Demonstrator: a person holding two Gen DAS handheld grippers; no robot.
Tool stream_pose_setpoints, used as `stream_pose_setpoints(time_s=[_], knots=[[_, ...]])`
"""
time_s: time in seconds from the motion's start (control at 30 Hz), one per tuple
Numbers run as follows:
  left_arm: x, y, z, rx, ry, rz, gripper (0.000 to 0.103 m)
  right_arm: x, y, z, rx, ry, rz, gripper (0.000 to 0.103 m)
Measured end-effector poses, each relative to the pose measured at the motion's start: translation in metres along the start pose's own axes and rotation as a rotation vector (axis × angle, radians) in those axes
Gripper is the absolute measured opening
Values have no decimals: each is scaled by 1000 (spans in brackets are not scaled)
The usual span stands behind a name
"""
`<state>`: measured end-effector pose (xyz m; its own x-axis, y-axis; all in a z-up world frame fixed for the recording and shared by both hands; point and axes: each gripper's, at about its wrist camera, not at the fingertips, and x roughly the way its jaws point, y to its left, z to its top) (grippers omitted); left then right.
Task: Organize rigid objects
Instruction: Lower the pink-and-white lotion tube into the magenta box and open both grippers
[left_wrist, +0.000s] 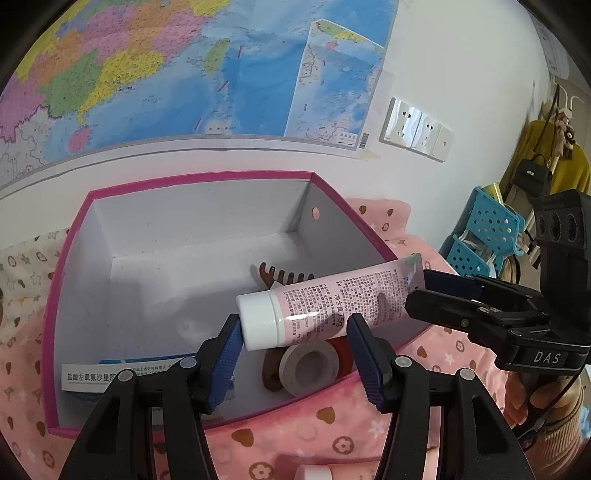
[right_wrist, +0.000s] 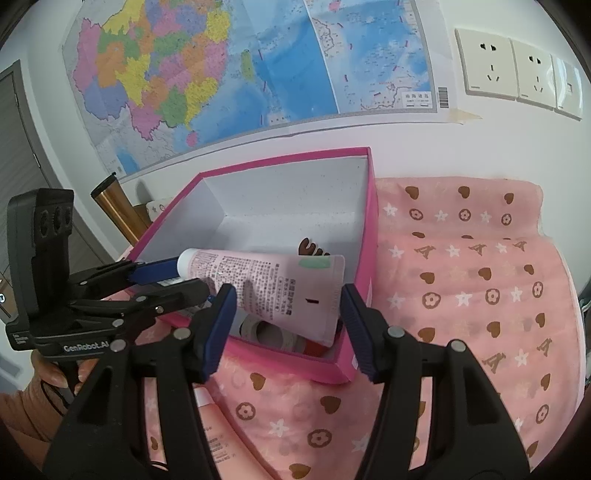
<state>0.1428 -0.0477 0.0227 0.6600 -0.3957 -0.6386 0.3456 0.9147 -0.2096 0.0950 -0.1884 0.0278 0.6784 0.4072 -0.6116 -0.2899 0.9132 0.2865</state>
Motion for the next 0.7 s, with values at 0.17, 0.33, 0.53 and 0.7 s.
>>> stream_pose_setpoints(time_s=[0.17, 0.33, 0.53, 0.7], knots=[[3, 2, 2, -5, 1, 5, 58, 2, 2, 1, -5, 3, -7, 60], [5, 4, 3, -10, 5, 4, 58, 4, 1, 3, -5, 7, -7, 60], [7, 6, 3, -20, 8, 7, 58, 6, 2, 3, -7, 8, -7, 60], [9, 8, 4, -26, 12, 10, 58, 8, 2, 4, -9, 9, -6, 60]])
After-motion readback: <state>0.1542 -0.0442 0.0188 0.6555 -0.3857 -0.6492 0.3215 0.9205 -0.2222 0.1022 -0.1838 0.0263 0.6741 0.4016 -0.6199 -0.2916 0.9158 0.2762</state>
